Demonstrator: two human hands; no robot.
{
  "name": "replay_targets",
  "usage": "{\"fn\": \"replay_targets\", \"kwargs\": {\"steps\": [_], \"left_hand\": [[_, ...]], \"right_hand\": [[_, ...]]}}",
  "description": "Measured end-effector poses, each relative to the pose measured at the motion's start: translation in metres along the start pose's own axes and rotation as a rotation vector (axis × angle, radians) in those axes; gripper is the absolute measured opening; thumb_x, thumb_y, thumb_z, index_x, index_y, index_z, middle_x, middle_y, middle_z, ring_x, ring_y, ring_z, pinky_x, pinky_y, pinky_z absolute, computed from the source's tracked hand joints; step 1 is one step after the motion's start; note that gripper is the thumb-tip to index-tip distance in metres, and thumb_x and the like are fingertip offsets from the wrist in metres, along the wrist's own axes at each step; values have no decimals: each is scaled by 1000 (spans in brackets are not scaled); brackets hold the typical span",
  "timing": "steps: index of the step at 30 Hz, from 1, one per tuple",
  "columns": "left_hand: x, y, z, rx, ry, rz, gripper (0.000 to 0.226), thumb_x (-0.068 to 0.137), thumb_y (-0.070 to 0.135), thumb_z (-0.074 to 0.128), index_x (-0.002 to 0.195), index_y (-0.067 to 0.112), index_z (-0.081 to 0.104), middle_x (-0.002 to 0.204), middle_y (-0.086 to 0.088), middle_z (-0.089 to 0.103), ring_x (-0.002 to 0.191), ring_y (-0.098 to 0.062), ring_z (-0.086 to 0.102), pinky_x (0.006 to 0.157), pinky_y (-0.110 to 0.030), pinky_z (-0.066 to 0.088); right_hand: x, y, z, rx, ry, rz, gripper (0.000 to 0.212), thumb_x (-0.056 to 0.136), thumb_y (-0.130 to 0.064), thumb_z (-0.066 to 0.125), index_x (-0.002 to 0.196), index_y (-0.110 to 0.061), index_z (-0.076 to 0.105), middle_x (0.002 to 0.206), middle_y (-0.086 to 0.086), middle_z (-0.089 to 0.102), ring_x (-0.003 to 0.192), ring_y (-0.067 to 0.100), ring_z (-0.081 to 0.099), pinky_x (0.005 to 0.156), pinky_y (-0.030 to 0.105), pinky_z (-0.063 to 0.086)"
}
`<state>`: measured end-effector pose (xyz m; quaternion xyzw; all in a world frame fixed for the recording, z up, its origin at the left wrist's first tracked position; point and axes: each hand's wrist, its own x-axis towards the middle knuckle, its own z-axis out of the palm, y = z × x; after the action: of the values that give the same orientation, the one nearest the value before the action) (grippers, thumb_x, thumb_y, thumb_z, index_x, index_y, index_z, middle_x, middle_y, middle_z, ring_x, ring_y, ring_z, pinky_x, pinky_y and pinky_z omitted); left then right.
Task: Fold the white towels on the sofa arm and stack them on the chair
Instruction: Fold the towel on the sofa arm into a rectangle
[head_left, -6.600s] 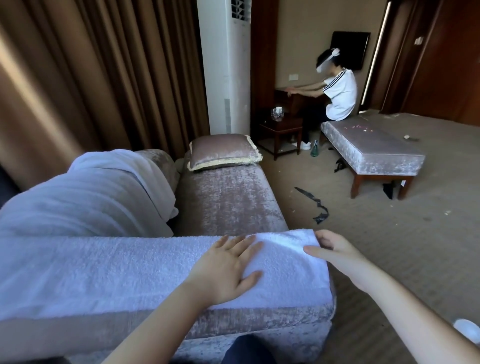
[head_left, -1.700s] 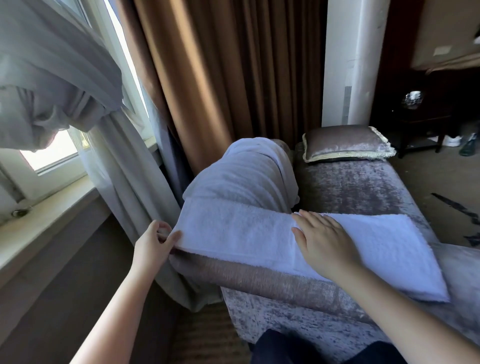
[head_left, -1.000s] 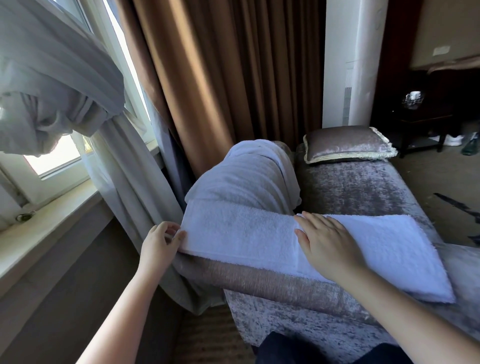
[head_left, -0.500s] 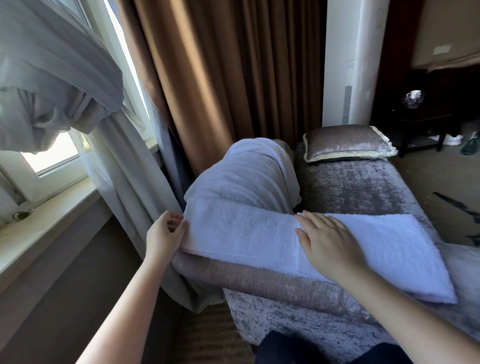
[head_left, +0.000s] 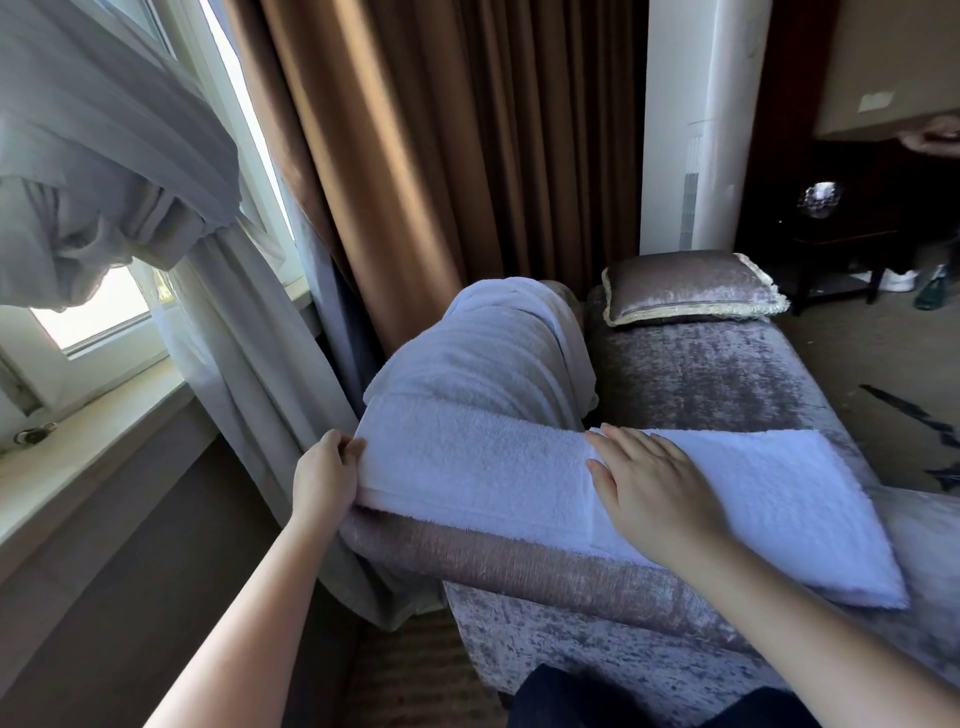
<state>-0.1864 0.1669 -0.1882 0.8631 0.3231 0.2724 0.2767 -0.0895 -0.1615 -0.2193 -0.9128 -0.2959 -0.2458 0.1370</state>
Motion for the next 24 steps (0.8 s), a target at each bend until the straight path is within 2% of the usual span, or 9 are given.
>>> {"fn": "replay_targets", "kwargs": {"steps": [5,8,10,14,17,19,22,23,24], "left_hand": [[0,0,3,-10,-14,-47,26,99,30,51,94,5,57,87,-4,61,85,-24,53,72,-34,37],[1,-5,-7,-1,-120,-135,34,96,41,54,93,7,54,78,-1,57,83,-25,55,69,-34,39],[3,-8,-14,15,-195,-149,36,94,44,56,84,9,57,73,-3,59,77,-25,57,70,-36,45],[5,-6,-30,-169,-368,-238,26,91,35,65,86,9,68,83,-7,66,80,-21,61,83,-40,54],[5,1,-46,-274,-487,-264,25,89,28,69,94,4,71,84,-8,71,77,-19,64,71,-32,54],[5,12,-58,-337,-525,-270,26,90,26,68,101,3,70,87,-10,74,82,-22,68,72,-31,54],[4,37,-79,-402,-605,-234,43,78,33,75,105,0,68,99,-19,72,92,-30,65,94,-45,53],[2,47,-85,-424,-635,-222,57,66,37,79,106,-1,67,96,-19,70,89,-31,63,93,-45,51],[1,57,-88,-440,-656,-213,65,56,39,79,105,-3,66,90,-17,68,82,-28,63,86,-40,54]], "right_hand": [[-1,0,-3,3,-3,-3,53,95,-38,28,119,-13,69,122,5,67,112,20,64,96,39,50],[-1,-1,-5,8,7,0,52,94,-37,29,115,-13,70,118,4,69,108,20,66,93,38,52],[0,-2,-6,12,17,-1,50,93,-36,30,113,-13,71,115,3,70,105,20,66,91,37,52],[-1,-3,-7,12,-2,-7,49,93,-36,31,112,-13,70,115,3,69,104,20,66,90,38,52],[0,-3,-11,33,-5,-18,49,92,-36,32,112,-12,70,116,4,68,105,21,66,89,37,52],[0,-1,-17,31,12,-28,47,90,-36,34,109,-13,70,117,3,67,103,21,65,89,37,52],[-8,2,-18,-8,24,-55,48,92,-37,32,110,-13,71,118,3,67,104,22,65,97,37,41],[-11,1,-17,-25,-14,-56,52,97,-39,27,112,-14,70,119,3,68,107,21,66,99,36,35],[-13,1,-15,-35,-53,-66,58,100,-41,20,115,-15,70,120,3,68,109,21,66,100,35,32]]}}
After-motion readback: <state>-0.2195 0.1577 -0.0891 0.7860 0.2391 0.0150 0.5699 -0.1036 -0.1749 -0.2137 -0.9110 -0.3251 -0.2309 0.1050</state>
